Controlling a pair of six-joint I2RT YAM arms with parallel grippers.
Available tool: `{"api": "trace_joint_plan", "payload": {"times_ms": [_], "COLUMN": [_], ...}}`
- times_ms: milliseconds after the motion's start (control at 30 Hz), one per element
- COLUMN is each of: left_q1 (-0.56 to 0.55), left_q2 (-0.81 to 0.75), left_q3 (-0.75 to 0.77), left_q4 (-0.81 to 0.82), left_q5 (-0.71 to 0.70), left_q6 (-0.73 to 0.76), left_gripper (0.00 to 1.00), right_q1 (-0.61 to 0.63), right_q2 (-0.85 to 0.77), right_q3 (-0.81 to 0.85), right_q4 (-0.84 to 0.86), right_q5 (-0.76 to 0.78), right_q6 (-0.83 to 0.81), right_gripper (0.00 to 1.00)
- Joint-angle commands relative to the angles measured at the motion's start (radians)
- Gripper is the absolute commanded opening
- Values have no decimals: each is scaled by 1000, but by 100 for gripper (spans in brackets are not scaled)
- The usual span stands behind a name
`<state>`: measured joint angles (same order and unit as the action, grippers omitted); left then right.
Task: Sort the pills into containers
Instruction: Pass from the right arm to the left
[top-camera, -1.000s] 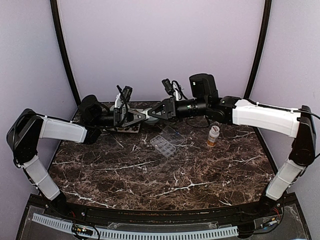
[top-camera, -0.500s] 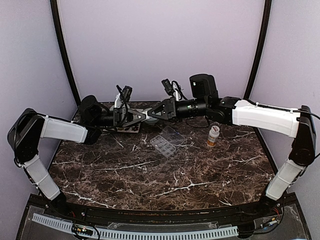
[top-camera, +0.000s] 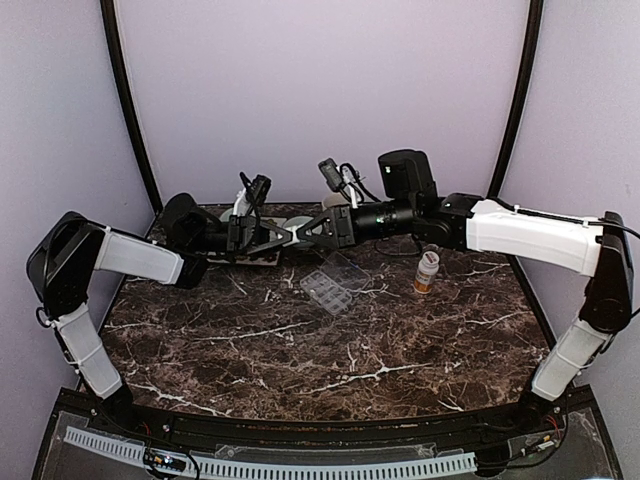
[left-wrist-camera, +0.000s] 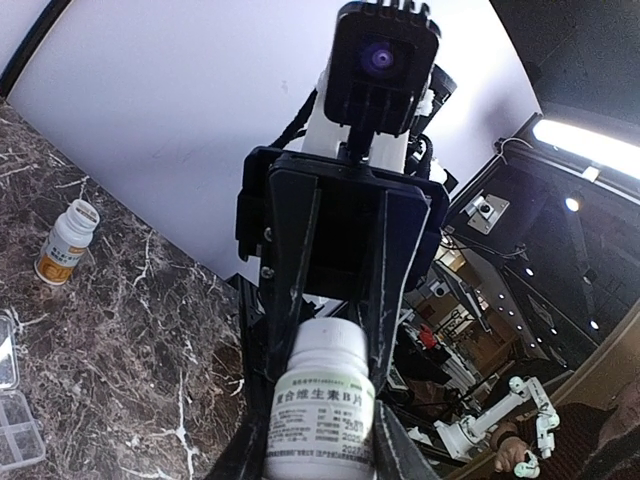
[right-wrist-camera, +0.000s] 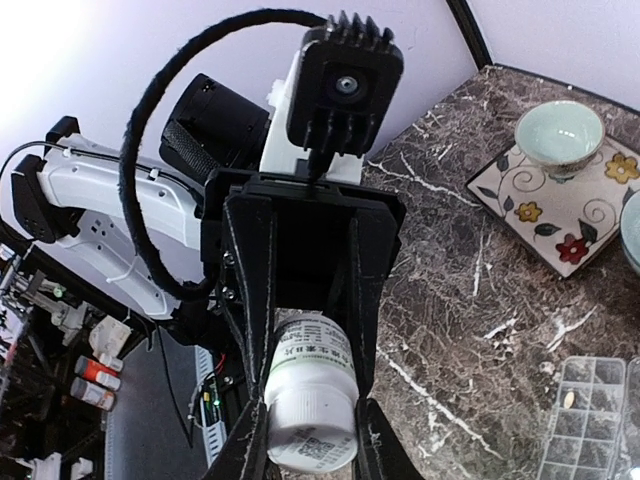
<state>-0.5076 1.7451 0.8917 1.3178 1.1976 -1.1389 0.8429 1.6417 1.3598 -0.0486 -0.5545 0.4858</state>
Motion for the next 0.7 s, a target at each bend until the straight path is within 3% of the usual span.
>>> {"api": "trace_joint_plan", "payload": {"times_ms": [0, 233, 600, 667], "left_q1": [8, 8, 7, 7], "left_q2": [-16, -12, -1, 0], "left_q3": [66, 87, 101, 101], "left_q4": [140, 125, 130, 131], "left_q5": [62, 101, 142, 145], "left_q6": [-99, -126, -153, -152], "left_gripper": [0, 0, 0, 0], "right_q1": [3, 49, 100, 102], "right_q2": [-28, -40, -36, -28], "right_q3": [-28, -98, -154, -140], "right_q4": [-141, -134, -35, -41], "right_q5": [150, 384, 642, 657], "right_q6": [-247, -484, -659, -672], "right_gripper": [0, 0, 0, 6]}}
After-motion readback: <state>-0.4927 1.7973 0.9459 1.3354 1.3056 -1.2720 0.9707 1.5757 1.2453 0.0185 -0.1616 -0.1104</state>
